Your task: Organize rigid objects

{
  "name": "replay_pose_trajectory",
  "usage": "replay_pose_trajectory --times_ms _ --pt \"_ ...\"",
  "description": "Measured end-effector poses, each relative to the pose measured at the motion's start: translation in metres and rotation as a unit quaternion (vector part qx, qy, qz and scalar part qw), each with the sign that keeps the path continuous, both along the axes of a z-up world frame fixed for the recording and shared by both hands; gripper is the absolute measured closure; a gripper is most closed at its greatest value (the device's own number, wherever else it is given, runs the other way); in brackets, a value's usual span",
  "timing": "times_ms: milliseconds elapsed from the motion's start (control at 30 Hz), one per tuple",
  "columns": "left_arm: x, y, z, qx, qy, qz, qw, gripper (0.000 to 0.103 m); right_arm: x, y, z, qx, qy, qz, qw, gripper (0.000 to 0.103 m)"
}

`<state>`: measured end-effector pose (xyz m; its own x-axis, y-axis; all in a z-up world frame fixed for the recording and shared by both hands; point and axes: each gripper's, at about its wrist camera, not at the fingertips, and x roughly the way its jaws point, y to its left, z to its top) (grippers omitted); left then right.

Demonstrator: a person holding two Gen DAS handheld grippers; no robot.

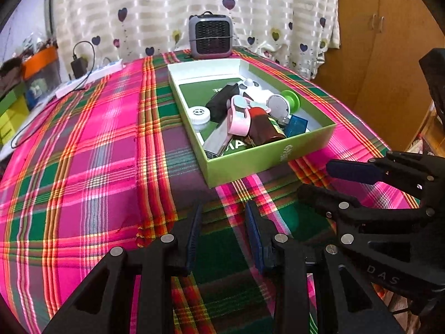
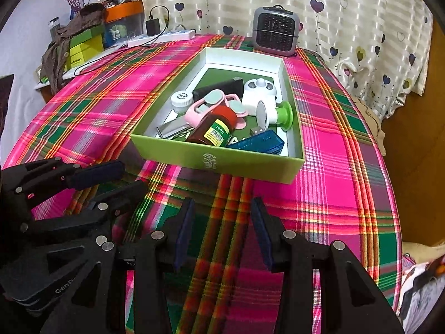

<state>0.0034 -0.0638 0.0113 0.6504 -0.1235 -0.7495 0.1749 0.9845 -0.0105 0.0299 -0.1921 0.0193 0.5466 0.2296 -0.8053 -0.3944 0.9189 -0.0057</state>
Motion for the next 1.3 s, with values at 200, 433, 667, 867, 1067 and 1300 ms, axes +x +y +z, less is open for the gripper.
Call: replay_pose_trajectory --times_ms 200,433,667,867,1067,1300 --pt "0.0011 0.0001 -0.0010 0.000 -0.002 0.005 1.0000 0.072 0.0017 -0.0006 -0.0031 0.002 0.003 -0.004 1.000 0.060" --pt "0.0015 0.0003 -0.0008 0.001 -0.002 0.005 1.0000 0.072 0.0022 -0.0011 -0.0033 0.002 0.003 -0.004 1.000 0.060" --pt "0.0016 0.0007 -0.0011 0.000 -0.001 0.005 1.0000 0.072 0.0017 -0.0009 -0.0032 0.002 0.003 -0.003 1.000 0.060" --pt "0.0014 0.0006 -0.0010 0.000 -0.001 0.005 1.0000 0.072 0.0017 -0.0007 -0.0030 0.002 0.003 -0.003 1.000 0.060" --pt "0.0014 0.0007 -0.0010 0.001 -0.001 0.004 1.0000 0.072 0.0017 -0.0008 -0.0031 0.001 0.003 -0.003 1.000 0.060" --pt "0.0013 0.0005 -0.0010 0.001 -0.001 0.005 1.0000 0.072 0.0018 -0.0008 -0.0031 0.002 0.003 -0.003 1.000 0.060"
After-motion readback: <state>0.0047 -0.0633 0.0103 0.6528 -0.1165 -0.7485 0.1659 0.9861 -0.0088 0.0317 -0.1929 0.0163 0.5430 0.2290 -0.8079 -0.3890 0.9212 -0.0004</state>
